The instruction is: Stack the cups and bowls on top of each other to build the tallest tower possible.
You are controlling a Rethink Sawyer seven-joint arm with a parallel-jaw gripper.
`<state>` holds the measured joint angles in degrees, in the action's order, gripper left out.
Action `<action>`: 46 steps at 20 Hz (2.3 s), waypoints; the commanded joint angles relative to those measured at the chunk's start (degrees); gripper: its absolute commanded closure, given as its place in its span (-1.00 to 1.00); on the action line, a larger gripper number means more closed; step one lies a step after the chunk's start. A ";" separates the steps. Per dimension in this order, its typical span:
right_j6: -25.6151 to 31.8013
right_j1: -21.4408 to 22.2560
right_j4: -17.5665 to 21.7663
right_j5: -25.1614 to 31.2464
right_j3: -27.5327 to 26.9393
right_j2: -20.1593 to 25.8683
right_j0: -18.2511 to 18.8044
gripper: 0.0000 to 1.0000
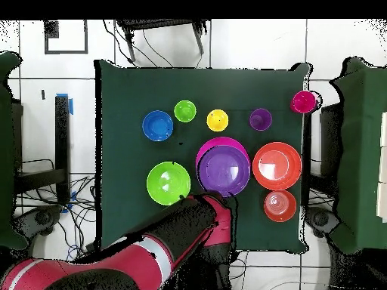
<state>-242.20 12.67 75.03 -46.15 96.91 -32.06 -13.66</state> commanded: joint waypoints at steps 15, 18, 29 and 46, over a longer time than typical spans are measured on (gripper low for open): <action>11.79 -2.09 -3.73 5.68 -1.31 9.70 0.70 -1.00; 12.66 -2.03 -4.43 5.74 -1.12 9.64 0.64 -1.00; 10.96 -1.84 -3.50 5.12 -1.25 9.79 0.73 1.00; 10.02 5.66 0.13 -6.89 1.04 11.27 4.17 1.00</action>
<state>-240.40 16.45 74.29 -48.90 97.38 -30.36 -11.03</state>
